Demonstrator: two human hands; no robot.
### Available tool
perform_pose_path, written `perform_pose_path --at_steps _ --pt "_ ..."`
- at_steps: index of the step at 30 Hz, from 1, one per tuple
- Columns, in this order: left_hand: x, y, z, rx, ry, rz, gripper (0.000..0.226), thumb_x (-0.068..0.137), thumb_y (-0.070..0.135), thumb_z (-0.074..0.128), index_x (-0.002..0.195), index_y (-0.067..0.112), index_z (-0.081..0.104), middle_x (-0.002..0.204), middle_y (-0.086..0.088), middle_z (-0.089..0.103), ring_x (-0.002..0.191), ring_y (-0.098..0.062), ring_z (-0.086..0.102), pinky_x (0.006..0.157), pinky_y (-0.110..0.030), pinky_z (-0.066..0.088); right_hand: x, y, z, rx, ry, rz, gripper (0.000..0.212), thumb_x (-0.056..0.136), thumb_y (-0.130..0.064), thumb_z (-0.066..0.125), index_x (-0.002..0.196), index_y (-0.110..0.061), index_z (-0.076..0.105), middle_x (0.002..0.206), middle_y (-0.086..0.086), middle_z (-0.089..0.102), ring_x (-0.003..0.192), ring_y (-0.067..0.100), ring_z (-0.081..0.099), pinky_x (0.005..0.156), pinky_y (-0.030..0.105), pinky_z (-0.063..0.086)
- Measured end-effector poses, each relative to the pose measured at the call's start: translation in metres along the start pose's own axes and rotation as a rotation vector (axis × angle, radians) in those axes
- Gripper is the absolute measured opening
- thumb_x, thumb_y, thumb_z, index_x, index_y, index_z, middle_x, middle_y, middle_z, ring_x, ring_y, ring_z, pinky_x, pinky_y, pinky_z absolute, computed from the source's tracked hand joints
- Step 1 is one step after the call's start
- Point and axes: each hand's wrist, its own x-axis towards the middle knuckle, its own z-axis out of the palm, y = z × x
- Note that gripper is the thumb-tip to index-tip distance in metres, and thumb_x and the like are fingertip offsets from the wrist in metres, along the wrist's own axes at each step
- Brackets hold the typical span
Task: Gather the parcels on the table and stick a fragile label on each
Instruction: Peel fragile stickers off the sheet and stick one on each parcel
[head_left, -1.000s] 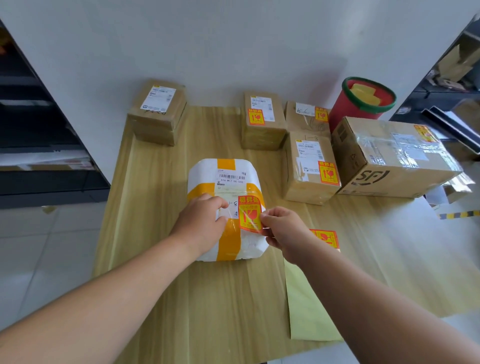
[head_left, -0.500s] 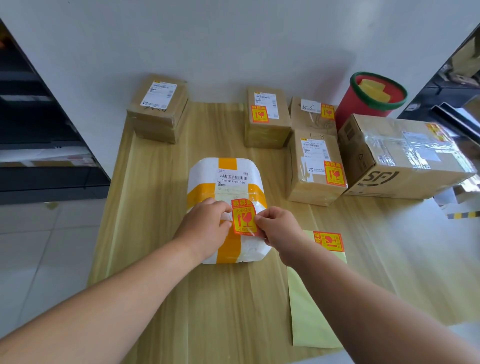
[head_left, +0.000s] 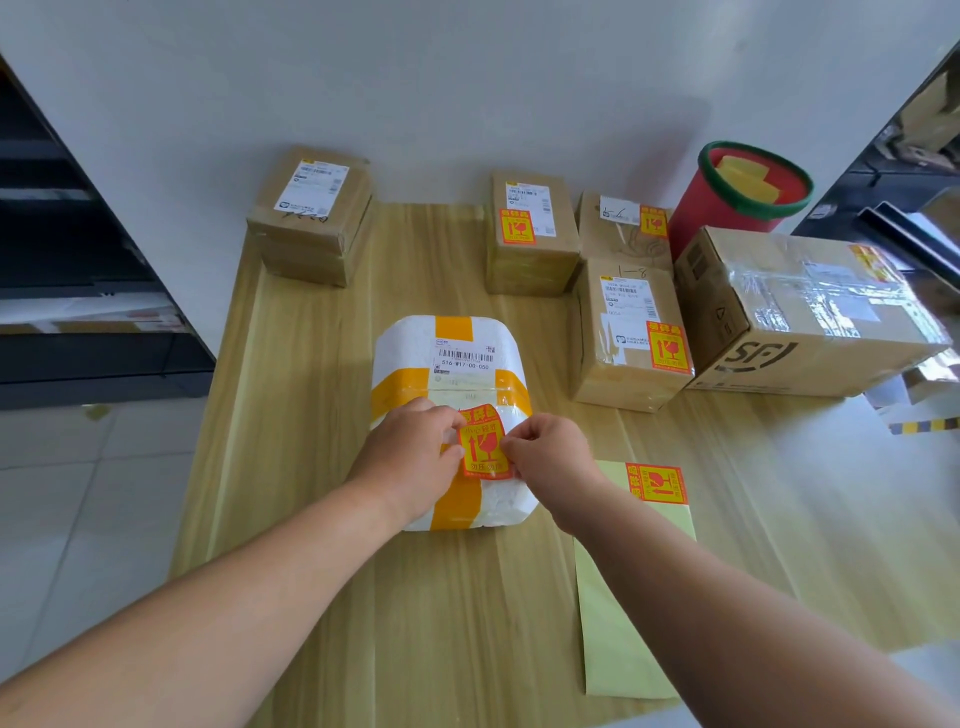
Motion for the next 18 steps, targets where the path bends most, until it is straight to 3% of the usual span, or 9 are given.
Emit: perform_pose_path --at_steps 4,7,18 --pt "0.0010 0.0017 0.0009 0.057 -0.010 0.007 0.035 0.091 0.030 0.059 0.125 0.021 0.059 0.122 0.001 0.053 0.121 -0.019 0.044 0.099 -0.034 0.041 0.0012 -0.0034 0.0008 -0.160 0.033 -0.028 0.008 0.085 -0.018 0.058 0.078 -0.020 0.061 0.078 0.002 0.067 0.076 0.022 0.063 0.066 0.035 0.053" --pt "0.0015 0.0033 0.0020 0.078 -0.013 0.010 0.036 0.091 0.032 0.059 0.125 0.021 0.059 0.122 0.000 0.053 0.121 -0.020 0.043 0.101 -0.034 0.040 0.0011 -0.0044 0.0003 -0.219 0.044 -0.043 0.004 0.084 -0.019 0.059 0.086 -0.017 0.062 0.076 -0.001 0.063 0.068 0.017 0.057 0.056 0.027 0.044" --pt "0.0027 0.0035 0.0035 0.093 -0.001 0.013 0.041 0.090 0.034 0.060 0.129 0.020 0.057 0.123 0.001 0.052 0.123 -0.018 0.041 0.102 -0.034 0.040 0.0040 -0.0062 0.0000 -0.258 0.034 -0.069 0.005 0.083 -0.018 0.059 0.086 -0.017 0.062 0.076 -0.002 0.062 0.070 0.016 0.057 0.057 0.027 0.043"
